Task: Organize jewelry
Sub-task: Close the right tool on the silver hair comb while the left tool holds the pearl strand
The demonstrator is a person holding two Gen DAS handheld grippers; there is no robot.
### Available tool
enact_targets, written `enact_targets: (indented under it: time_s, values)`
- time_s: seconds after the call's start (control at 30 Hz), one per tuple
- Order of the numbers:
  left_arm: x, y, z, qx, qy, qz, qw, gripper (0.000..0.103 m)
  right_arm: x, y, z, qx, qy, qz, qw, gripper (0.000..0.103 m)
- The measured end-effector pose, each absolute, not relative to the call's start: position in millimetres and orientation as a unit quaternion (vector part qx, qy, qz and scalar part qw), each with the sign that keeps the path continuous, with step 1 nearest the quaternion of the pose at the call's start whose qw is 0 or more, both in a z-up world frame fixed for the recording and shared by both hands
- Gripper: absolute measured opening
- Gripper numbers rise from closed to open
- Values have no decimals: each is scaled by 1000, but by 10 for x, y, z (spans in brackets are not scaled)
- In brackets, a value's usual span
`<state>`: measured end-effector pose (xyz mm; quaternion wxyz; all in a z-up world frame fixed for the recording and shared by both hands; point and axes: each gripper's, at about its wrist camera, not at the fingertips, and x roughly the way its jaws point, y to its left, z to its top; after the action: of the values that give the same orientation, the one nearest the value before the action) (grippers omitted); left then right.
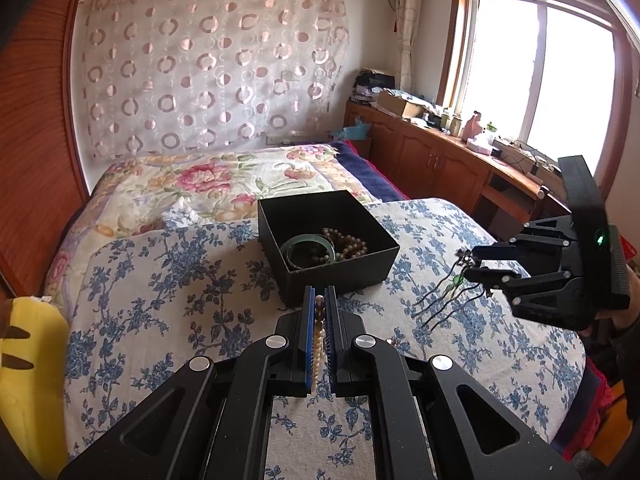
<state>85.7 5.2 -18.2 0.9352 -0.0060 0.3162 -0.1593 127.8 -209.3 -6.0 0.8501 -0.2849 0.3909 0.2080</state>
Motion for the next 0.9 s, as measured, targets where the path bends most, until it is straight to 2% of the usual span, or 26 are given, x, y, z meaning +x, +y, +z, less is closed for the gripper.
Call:
enact_targets:
  time_s: [0.17,0.3,0.9]
  values:
    - [846,83,-160,-11,313,-158,936,4,1303,-1878,-115,-361,398,206,818,29]
    - [846,88,-158,-12,313,-159,936,4,1323,-1835,-108,-378,405,206,806,29]
    - [842,104,-171,-9,316,-158,936,4,1437,-2128,27,-253,405,224,849,32]
